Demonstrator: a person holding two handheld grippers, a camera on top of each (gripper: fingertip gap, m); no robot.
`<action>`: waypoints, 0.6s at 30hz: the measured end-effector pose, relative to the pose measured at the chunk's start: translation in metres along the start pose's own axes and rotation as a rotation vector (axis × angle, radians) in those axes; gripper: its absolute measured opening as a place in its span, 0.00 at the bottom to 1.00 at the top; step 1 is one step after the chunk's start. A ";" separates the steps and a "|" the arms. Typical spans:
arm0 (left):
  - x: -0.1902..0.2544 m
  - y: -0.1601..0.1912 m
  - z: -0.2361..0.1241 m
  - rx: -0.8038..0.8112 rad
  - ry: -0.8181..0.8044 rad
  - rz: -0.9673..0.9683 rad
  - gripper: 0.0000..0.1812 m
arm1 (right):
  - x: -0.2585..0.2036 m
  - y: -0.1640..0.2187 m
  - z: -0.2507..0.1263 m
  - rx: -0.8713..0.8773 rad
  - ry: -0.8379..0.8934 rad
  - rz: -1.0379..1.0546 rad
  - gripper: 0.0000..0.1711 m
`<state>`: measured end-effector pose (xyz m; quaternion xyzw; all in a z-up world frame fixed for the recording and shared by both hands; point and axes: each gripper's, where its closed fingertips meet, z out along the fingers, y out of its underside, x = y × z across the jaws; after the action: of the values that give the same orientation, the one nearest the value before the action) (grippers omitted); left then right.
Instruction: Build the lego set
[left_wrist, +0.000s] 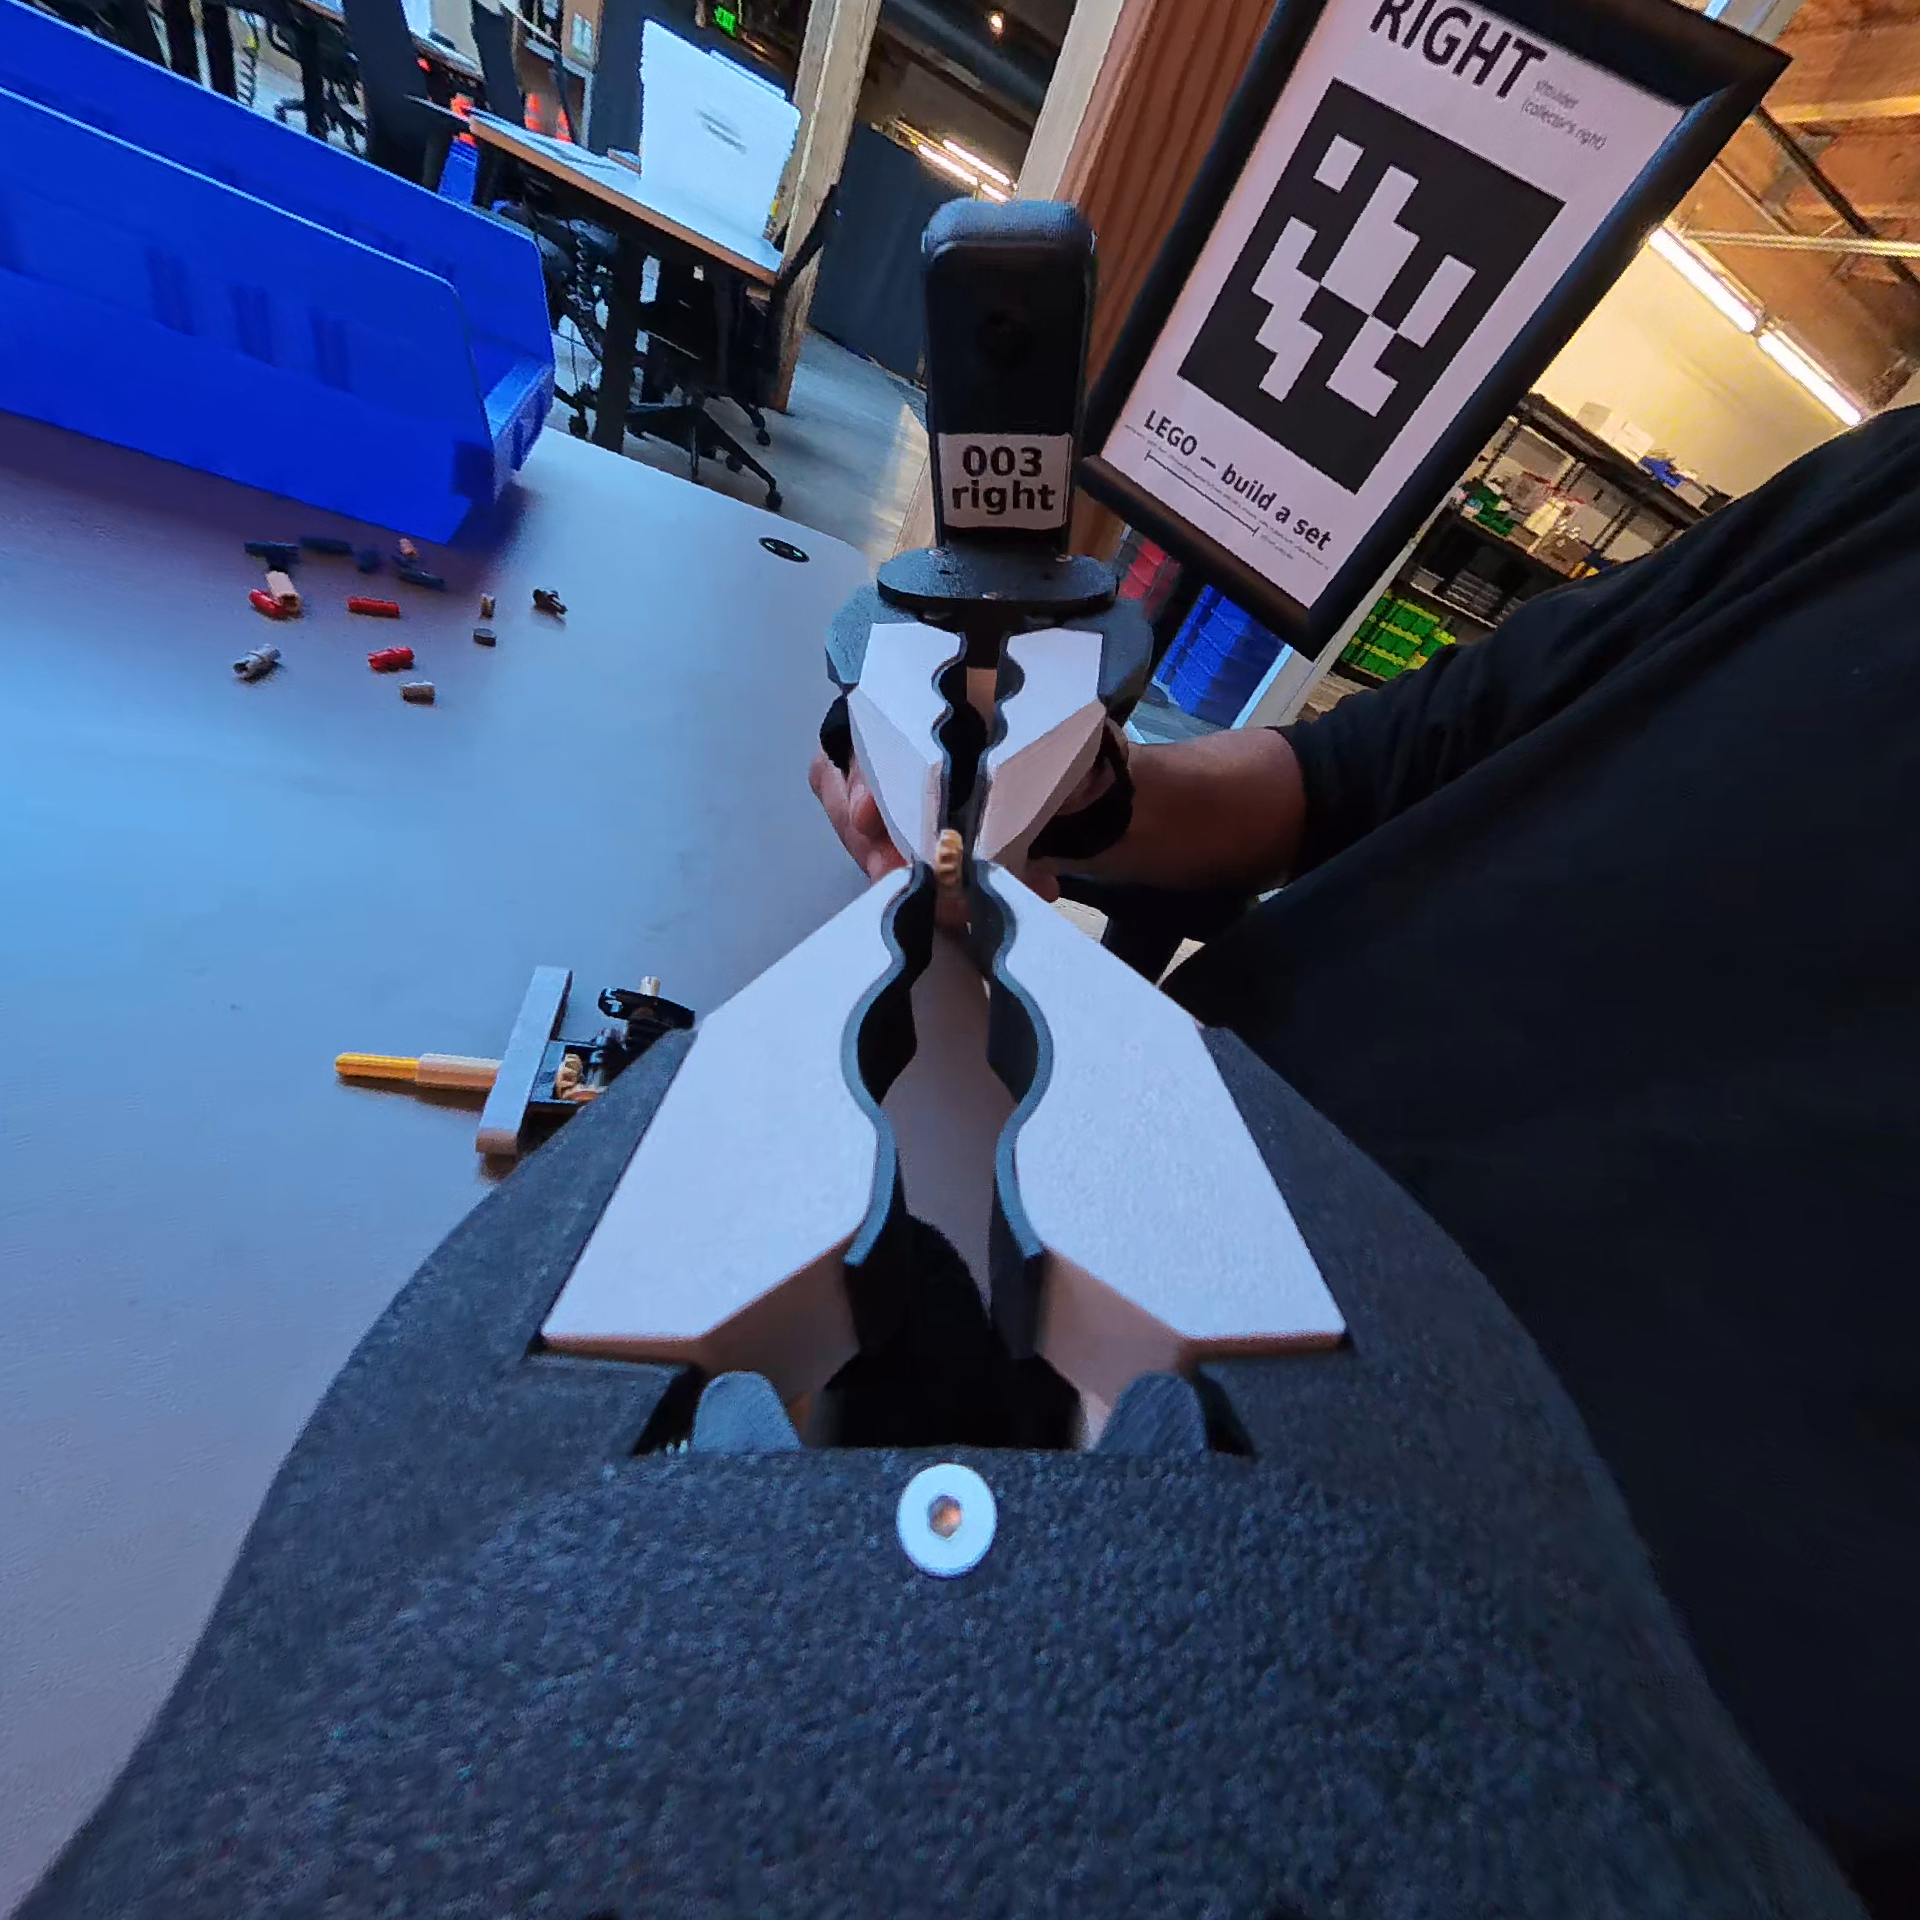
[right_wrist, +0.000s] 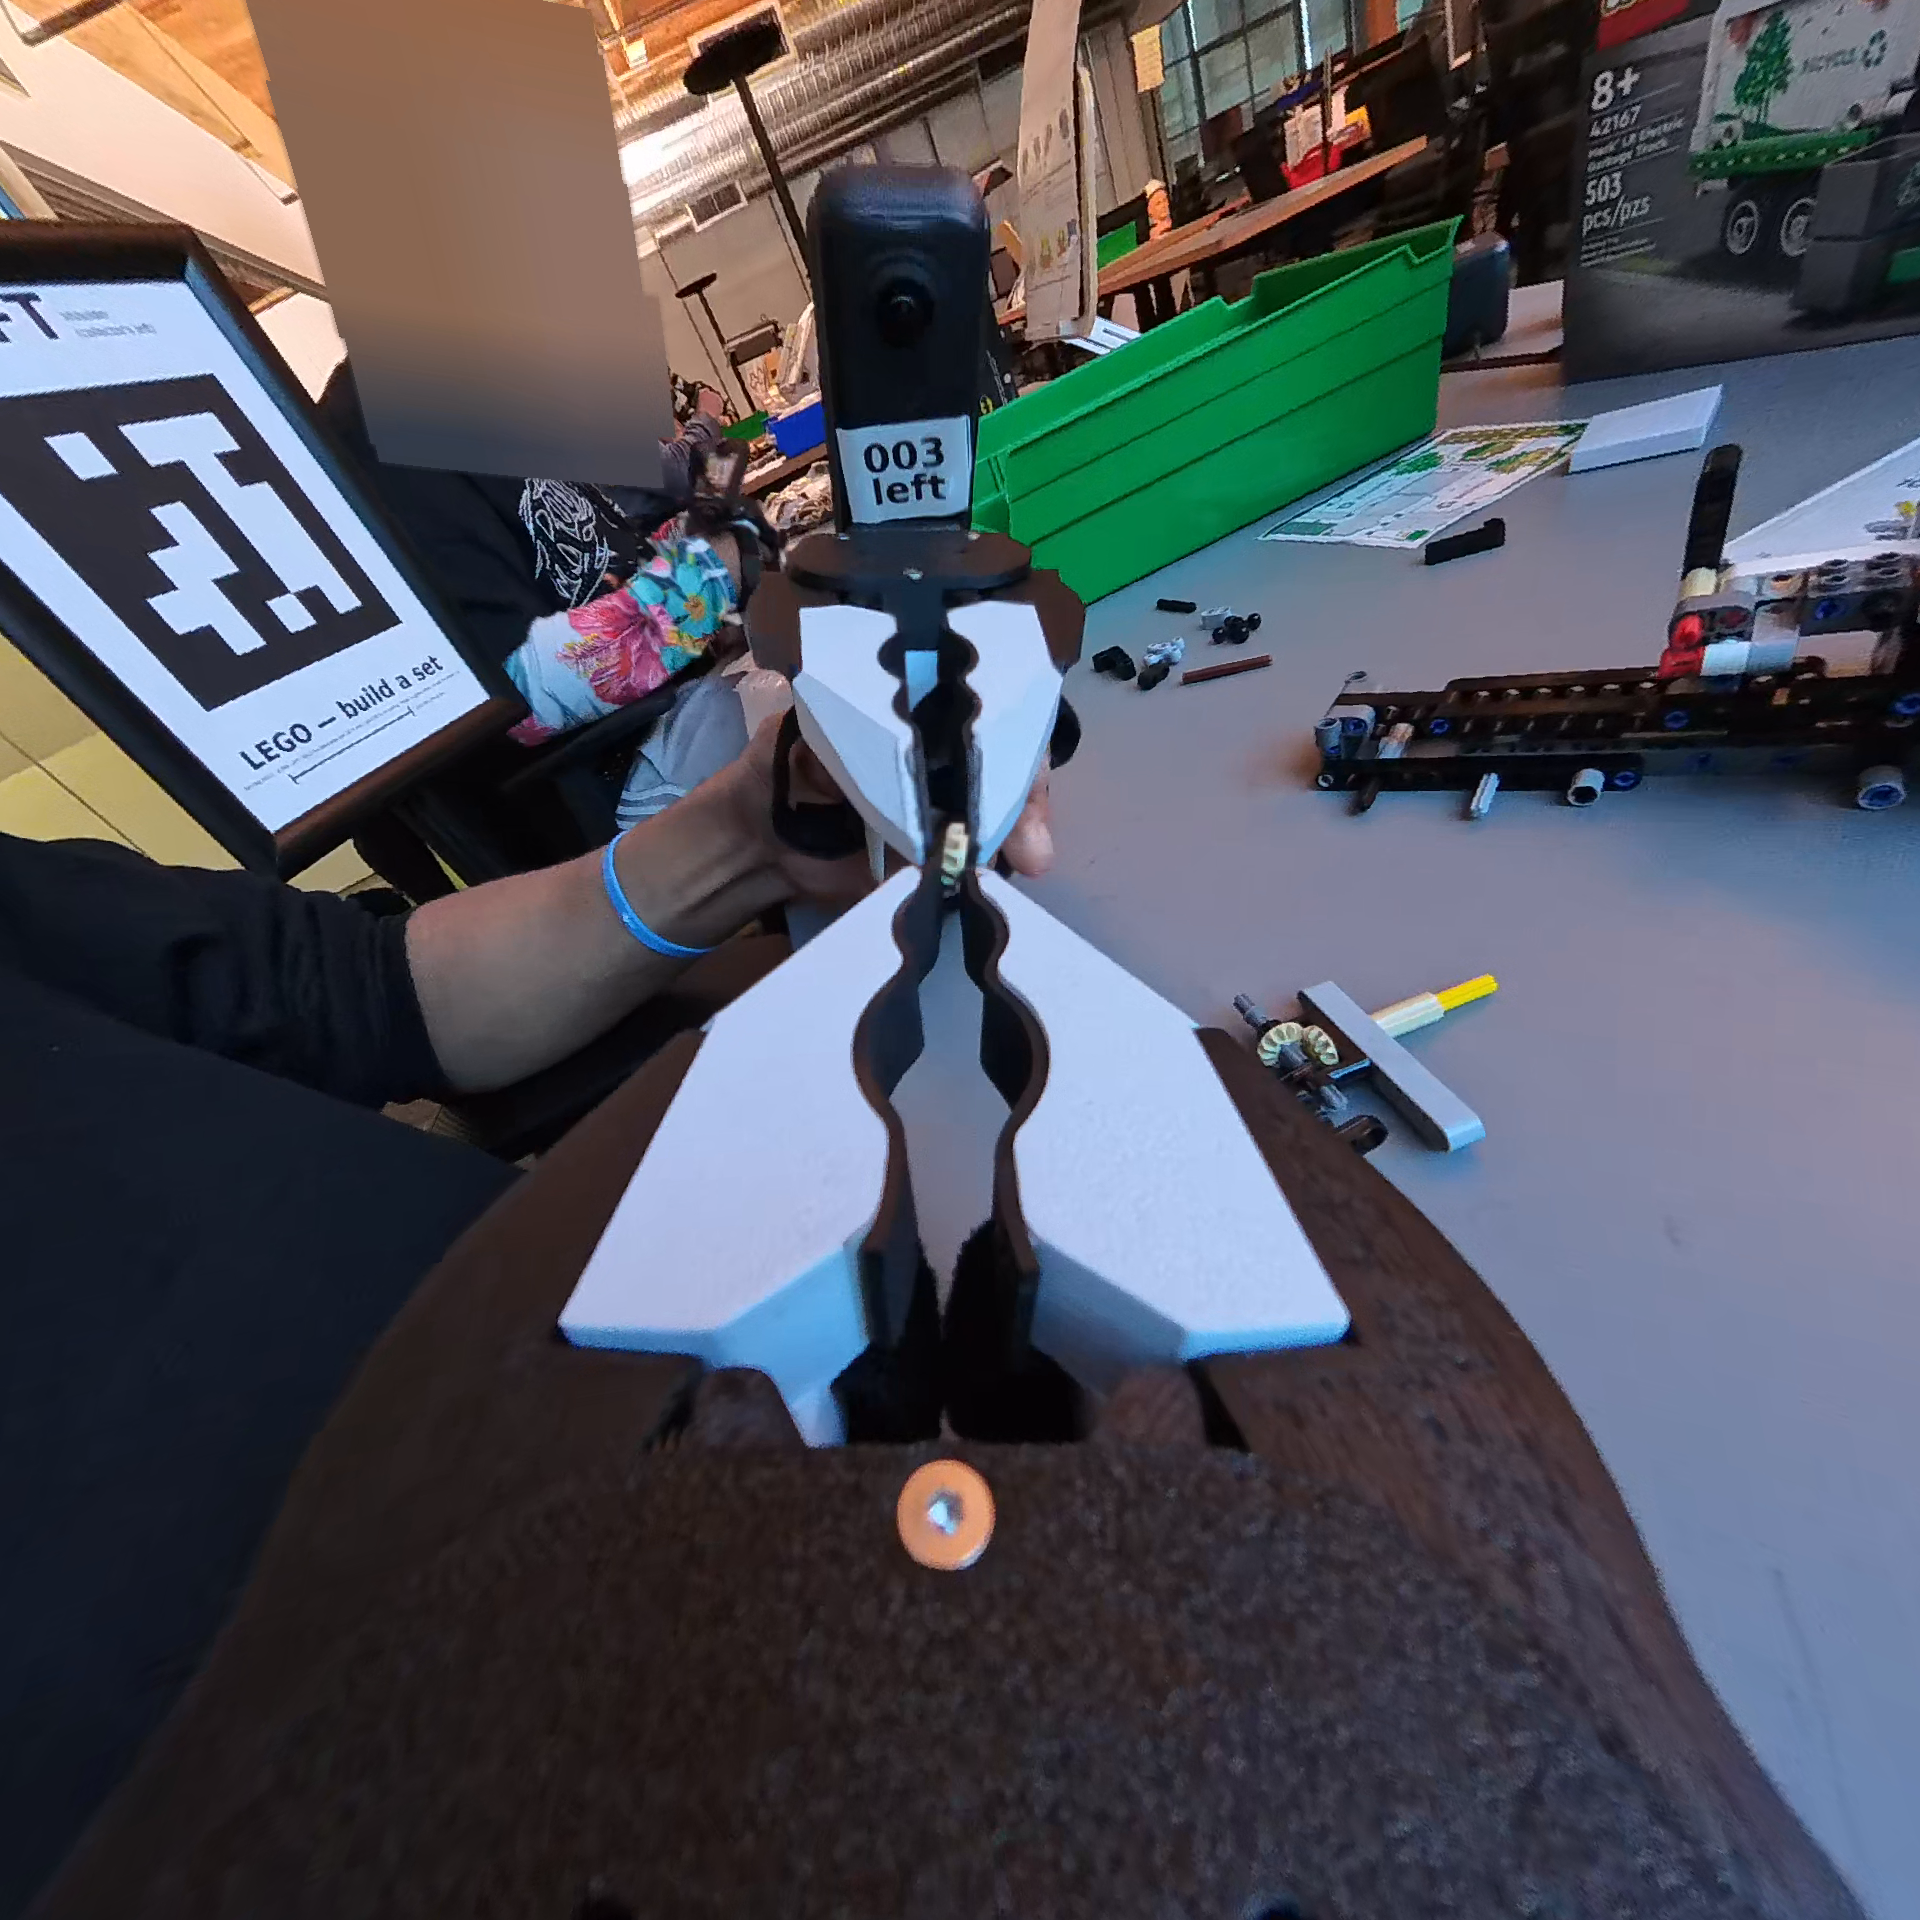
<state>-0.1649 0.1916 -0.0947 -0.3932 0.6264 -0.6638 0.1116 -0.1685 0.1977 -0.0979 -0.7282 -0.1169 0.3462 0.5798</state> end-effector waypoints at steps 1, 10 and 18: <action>0.000 0.000 0.001 -0.001 0.007 -0.008 0.02 | 0.000 -0.001 -0.001 0.010 -0.004 0.004 0.01; 0.001 0.006 0.002 -0.047 0.010 -0.007 0.00 | -0.003 0.004 -0.001 -0.041 -0.056 0.027 0.04; 0.003 0.014 0.004 -0.099 0.011 0.018 0.00 | -0.004 0.008 -0.001 -0.076 -0.084 0.046 0.02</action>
<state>-0.1692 0.1838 -0.1064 -0.3889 0.6625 -0.6332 0.0946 -0.1729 0.1923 -0.1036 -0.7372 -0.1372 0.3850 0.5380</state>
